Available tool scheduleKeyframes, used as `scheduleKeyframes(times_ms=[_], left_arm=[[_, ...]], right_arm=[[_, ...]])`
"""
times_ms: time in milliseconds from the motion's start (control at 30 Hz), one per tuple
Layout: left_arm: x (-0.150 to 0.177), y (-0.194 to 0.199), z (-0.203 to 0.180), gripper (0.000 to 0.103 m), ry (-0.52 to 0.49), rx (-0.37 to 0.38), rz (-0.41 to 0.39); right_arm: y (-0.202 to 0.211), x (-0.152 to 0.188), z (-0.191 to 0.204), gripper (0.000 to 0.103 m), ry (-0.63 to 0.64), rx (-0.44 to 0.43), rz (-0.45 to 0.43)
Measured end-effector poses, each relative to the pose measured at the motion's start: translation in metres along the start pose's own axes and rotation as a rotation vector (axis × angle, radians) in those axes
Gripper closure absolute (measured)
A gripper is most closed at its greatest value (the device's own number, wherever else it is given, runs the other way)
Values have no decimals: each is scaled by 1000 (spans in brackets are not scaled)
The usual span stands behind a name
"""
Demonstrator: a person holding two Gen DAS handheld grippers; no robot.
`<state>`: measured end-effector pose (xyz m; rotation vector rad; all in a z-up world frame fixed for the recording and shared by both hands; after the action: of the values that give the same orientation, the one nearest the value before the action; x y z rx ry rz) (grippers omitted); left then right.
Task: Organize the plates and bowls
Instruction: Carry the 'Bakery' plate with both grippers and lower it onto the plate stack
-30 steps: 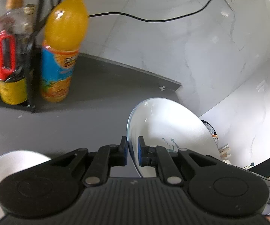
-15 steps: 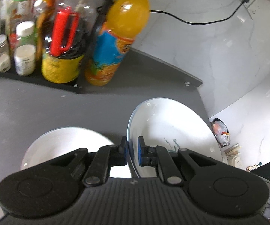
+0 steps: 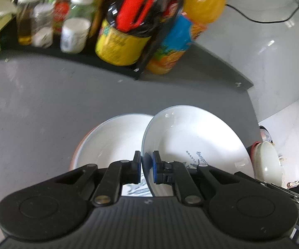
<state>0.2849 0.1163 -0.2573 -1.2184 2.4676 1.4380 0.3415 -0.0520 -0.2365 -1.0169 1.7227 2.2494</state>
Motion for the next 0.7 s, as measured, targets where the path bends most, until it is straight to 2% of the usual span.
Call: scheduleKeyframes(times_ms=[300,700], left_arm=[[18,-8,31,94,48,-35,32],[41,-28,43,92,73,-51,63]], right_arm=[[-16,18,16,89,67,30,47],[-25,32,17,89,150,90,72]])
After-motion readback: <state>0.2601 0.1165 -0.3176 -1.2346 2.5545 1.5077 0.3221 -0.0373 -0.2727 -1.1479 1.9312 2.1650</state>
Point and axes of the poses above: each gripper's, at about its wrist camera, not at the fingertips, and y roughly against the way its jaws point, z to its left, x to its underside, the point moved 10 cm from there along -y, roughly the way its jaws point, and after that the axes turned 10 degrees about x, right-handed, at the moved point
